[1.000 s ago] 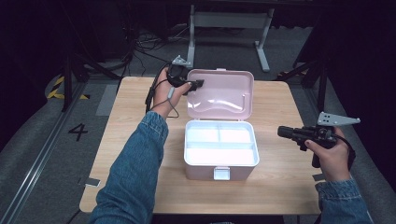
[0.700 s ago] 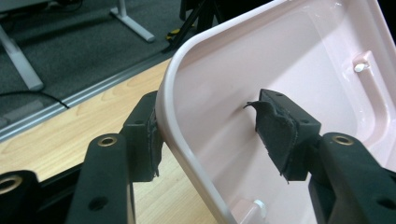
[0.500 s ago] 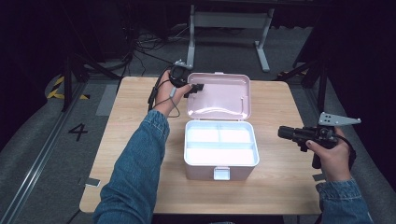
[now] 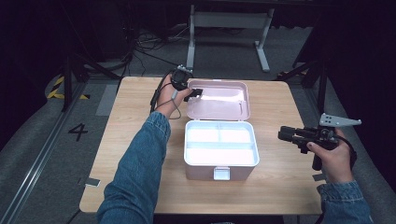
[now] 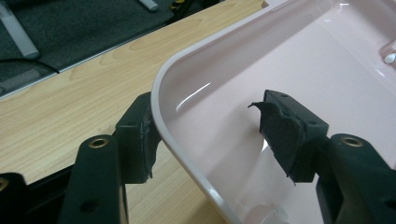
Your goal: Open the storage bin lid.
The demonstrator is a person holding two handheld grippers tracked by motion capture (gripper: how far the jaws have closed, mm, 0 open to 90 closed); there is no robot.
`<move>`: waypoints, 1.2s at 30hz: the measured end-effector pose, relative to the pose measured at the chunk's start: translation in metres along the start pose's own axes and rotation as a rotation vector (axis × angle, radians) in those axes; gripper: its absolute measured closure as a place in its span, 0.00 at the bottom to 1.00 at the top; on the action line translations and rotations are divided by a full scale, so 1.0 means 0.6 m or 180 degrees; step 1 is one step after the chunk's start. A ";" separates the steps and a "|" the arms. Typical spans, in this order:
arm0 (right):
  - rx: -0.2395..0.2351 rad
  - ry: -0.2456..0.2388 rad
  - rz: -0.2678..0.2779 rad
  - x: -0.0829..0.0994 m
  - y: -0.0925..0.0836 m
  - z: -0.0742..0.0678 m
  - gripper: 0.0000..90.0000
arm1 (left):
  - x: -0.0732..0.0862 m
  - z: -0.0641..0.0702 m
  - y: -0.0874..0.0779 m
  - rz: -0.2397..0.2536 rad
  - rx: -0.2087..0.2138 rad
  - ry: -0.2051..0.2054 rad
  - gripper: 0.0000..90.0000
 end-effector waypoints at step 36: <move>0.0067 -0.0056 -0.0038 -0.028 0.025 0.006 0.70 | 0.057 0.073 -0.227 0.0406 -0.0163 0.0405 0.37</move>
Point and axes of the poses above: each handheld gripper's, and its own axes: y roughly forward along the jaws, x roughly out of its underside, z roughly to its right, the point moved 9 cm from there along y, roughly forward along the jaws, and after that the axes turned 11 degrees about -z, right-handed, at the moved point
